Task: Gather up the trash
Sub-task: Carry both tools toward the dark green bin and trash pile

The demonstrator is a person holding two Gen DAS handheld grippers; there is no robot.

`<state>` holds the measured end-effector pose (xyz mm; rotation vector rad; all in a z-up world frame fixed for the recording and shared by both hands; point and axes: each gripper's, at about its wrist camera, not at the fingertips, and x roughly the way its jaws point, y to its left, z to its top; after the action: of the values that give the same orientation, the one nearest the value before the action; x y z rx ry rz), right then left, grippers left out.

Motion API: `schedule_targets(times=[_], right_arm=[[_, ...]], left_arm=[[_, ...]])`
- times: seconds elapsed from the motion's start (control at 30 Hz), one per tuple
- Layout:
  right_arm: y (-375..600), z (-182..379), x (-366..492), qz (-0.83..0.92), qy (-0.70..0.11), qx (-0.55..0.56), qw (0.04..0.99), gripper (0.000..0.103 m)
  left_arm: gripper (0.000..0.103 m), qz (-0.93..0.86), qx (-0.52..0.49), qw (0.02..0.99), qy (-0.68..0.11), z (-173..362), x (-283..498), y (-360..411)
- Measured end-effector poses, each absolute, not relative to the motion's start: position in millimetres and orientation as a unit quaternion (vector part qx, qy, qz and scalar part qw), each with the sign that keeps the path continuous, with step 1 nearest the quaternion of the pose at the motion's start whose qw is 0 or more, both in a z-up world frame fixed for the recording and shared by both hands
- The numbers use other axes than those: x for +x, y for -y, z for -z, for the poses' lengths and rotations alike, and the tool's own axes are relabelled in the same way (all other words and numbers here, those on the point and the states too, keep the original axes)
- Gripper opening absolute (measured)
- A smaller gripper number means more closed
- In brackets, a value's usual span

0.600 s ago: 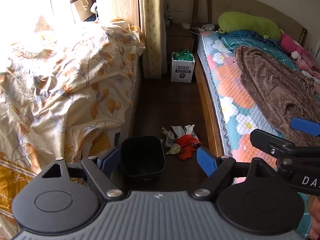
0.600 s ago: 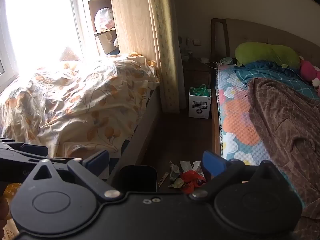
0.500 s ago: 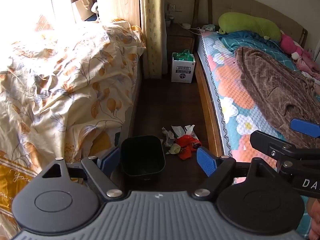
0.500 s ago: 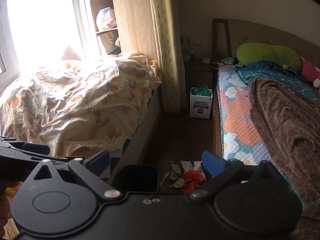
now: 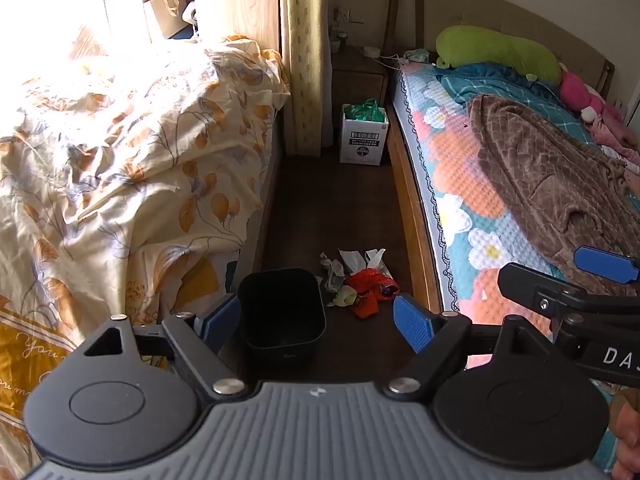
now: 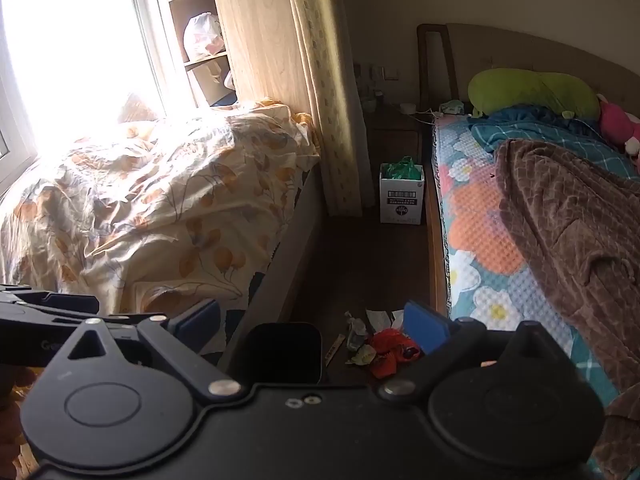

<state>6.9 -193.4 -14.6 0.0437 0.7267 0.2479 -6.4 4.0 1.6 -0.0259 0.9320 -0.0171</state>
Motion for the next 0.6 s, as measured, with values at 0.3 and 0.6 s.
schedule_targets(times=[0.3, 0.6], right_arm=[[190, 21, 7, -0.132, -0.359, 0.017, 0.924, 0.097], [184, 38, 17, -0.146, -0.364, 0.008, 0.92, 0.094]], left_arm=[[0.084, 0.005, -0.012, 0.891, -0.455, 4, -7, -8], [0.084, -0.011, -0.013, 0.891, -0.454, 19, -3, -16]])
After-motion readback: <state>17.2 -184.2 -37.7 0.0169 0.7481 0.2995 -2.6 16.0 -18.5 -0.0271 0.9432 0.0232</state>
